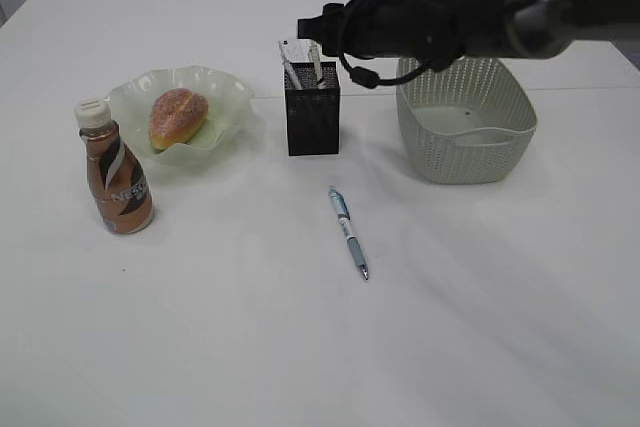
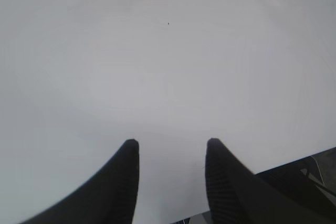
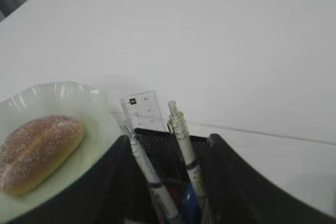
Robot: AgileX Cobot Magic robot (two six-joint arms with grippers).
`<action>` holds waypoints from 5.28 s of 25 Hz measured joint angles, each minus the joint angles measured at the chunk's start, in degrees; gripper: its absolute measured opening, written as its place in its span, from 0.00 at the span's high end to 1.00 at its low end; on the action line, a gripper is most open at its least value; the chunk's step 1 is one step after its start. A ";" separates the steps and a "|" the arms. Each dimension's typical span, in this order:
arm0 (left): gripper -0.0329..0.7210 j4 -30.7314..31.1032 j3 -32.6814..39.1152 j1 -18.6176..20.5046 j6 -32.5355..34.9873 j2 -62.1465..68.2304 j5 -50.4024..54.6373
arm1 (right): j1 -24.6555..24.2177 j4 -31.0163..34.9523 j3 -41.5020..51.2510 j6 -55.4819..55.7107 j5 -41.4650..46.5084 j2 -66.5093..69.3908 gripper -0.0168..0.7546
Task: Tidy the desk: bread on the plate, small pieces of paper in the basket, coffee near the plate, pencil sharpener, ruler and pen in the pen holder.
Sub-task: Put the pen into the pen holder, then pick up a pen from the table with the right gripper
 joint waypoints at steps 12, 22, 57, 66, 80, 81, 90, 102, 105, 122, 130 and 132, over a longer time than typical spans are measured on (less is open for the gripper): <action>0.55 0.00 0.00 0.00 -0.51 0.00 -1.73 | 1.85 11.41 -0.50 -1.13 41.12 -9.19 0.55; 0.55 0.00 0.00 0.00 -4.45 0.00 5.70 | 2.10 24.60 -1.20 -11.63 61.36 -9.19 0.55; 0.55 0.00 0.00 0.00 -4.66 0.00 10.41 | 5.31 15.61 -20.44 -11.17 68.62 14.38 0.55; 0.55 0.00 0.00 0.00 -4.66 0.00 10.41 | 5.31 15.52 -20.44 -11.17 68.62 14.38 0.55; 0.55 0.00 0.00 0.00 -4.66 0.00 10.41 | 5.31 15.16 -20.44 -11.17 68.62 14.38 0.55; 0.55 0.00 0.00 0.00 -4.66 0.00 10.41 | 5.31 15.02 -20.44 -11.17 68.62 14.38 0.55; 0.55 0.00 0.00 0.00 -4.66 0.00 10.41 | 5.31 14.28 -20.44 -11.17 68.62 15.11 0.55; 0.55 0.00 0.00 0.00 -4.66 0.00 10.41 | 5.31 13.97 -20.58 -11.17 68.62 15.82 0.55; 0.55 0.00 0.00 0.00 -4.66 0.00 10.41 | 5.31 13.97 -20.72 -11.13 68.65 15.96 0.55; 0.55 0.00 0.00 0.00 -4.66 0.00 10.41 | 5.41 13.46 -21.00 -11.03 68.64 16.00 0.87; 0.55 0.00 0.00 0.00 -4.66 0.00 10.41 | 6.20 13.45 -20.75 -11.03 68.64 12.37 0.87; 0.55 0.00 0.00 0.00 -4.66 0.00 10.43 | 7.26 9.68 -20.75 -11.03 68.64 11.17 0.87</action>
